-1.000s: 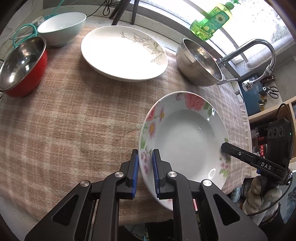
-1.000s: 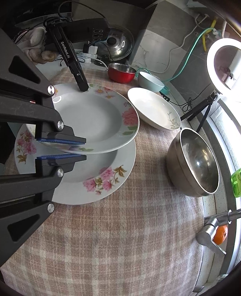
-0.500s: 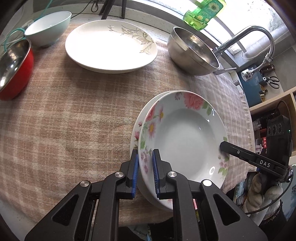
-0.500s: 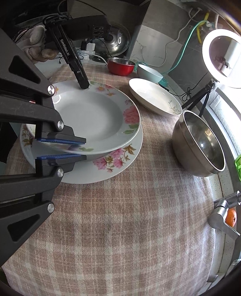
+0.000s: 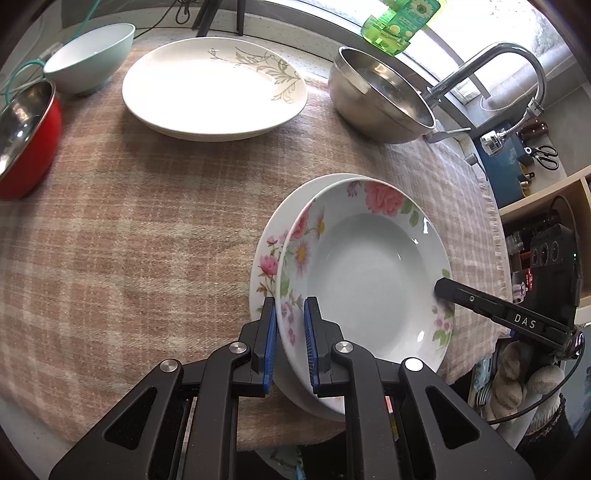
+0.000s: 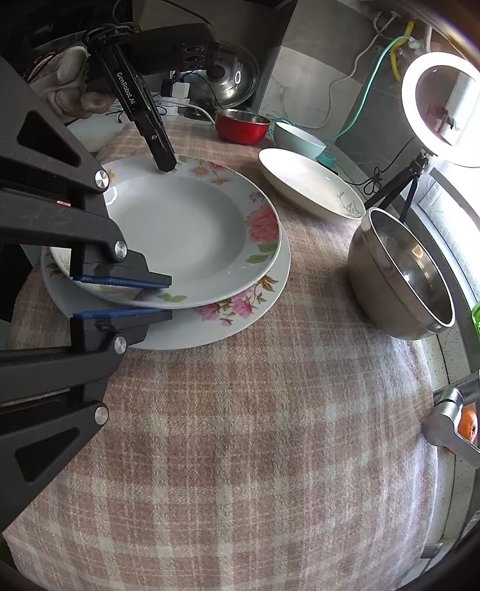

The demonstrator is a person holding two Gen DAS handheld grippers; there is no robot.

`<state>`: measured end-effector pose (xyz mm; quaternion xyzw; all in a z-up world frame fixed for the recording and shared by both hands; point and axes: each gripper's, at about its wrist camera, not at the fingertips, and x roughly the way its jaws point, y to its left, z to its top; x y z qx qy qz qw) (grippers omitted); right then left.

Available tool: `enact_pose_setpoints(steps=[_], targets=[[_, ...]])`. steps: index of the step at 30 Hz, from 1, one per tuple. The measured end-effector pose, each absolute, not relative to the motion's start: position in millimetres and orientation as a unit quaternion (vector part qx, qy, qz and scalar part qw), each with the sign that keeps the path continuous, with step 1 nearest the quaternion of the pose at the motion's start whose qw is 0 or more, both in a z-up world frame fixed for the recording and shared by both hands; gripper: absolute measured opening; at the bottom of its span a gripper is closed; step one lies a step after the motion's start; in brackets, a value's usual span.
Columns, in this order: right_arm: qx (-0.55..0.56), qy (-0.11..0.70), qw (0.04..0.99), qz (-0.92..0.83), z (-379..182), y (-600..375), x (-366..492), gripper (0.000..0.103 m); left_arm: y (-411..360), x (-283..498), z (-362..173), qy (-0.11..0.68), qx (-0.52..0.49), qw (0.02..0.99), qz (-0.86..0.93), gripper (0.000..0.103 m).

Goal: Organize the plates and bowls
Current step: 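Lift the pink-rose plate and lower it onto the pink-peony plate, then hold the stacked plates with both tools, settling the rose plate on top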

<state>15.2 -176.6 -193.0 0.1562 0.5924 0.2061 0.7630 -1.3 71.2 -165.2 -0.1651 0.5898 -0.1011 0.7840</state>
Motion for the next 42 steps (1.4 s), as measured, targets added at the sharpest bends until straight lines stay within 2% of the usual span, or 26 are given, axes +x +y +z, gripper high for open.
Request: enact_pose_setpoints(steps=[9,16,22,42], targets=[[0.149,0.598,0.761,0.204,-190.7,-178.4,15.4,0.011,67.5,-0.6,-165.5,0.594,-0.160,0.781,-0.107,0.013],[0.115,0.600,0.765,0.204,-188.0,-168.8,14.8,0.014,64.0,0.4,-164.3,0.594,-0.146,0.784,-0.104,0.013],[0.083,0.598,0.771,0.202,-185.6,-163.3,15.3,0.014,53.3,-1.3,-162.0,0.589,-0.096,0.796,-0.102,0.014],[0.012,0.600,0.776,0.193,-183.5,-144.3,17.1,0.017,48.1,-1.2,-161.8,0.590,-0.066,0.798,-0.101,0.016]])
